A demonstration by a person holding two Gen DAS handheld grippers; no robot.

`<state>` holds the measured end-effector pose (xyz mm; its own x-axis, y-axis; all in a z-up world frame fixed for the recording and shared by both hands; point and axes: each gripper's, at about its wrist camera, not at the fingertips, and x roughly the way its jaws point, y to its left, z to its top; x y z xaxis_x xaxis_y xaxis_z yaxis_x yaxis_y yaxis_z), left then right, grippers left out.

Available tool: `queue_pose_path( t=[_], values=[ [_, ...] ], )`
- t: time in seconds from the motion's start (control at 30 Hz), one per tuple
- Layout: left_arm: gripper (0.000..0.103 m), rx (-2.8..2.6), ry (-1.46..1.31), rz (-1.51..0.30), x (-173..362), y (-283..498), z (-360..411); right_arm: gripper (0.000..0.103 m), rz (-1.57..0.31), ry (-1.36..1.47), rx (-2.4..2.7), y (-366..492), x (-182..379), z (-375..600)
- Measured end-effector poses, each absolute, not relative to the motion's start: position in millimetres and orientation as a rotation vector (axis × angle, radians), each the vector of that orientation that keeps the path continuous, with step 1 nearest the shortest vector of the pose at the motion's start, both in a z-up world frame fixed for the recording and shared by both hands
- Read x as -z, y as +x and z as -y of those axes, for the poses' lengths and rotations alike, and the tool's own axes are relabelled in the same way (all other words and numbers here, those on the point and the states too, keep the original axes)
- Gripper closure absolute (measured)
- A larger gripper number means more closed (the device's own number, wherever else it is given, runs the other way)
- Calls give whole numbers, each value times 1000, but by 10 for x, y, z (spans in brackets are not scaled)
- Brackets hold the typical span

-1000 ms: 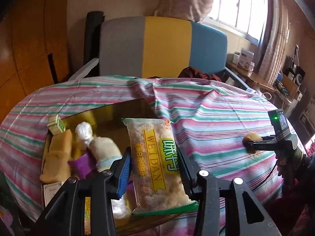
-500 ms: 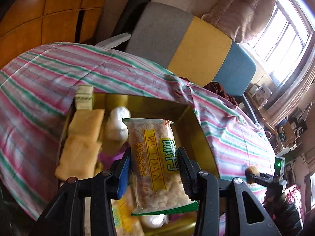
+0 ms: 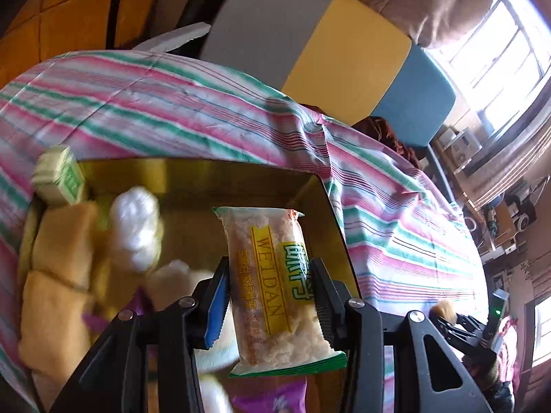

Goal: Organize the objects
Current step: 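Lower the WEIDAN pack into the gold tray and open the left gripper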

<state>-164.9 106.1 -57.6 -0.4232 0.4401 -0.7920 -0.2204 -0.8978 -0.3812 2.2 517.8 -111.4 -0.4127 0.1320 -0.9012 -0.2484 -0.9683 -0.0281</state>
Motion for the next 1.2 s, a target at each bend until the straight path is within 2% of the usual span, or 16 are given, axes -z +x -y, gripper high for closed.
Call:
queue_pose_path(
  t=[0.33, 0.47, 0.87, 1.2],
  values=[
    [59, -2348, -1545, 154, 929, -2073, -1362, 40, -154, -1557, -2460, 16, 1111, -5170],
    [55, -2327, -1567, 151, 970, -2098, -1370, 40, -156, -1556, -2459, 15, 1111, -5168],
    [54, -2526, -1284, 45, 367, -1475, -1108, 40, -156, -1557, -2460, 9, 1113, -5169],
    [54, -2609, -1182, 14, 194, -911, -813, 40, -156, -1555, -2459, -11, 1115, -5163]
  ],
)
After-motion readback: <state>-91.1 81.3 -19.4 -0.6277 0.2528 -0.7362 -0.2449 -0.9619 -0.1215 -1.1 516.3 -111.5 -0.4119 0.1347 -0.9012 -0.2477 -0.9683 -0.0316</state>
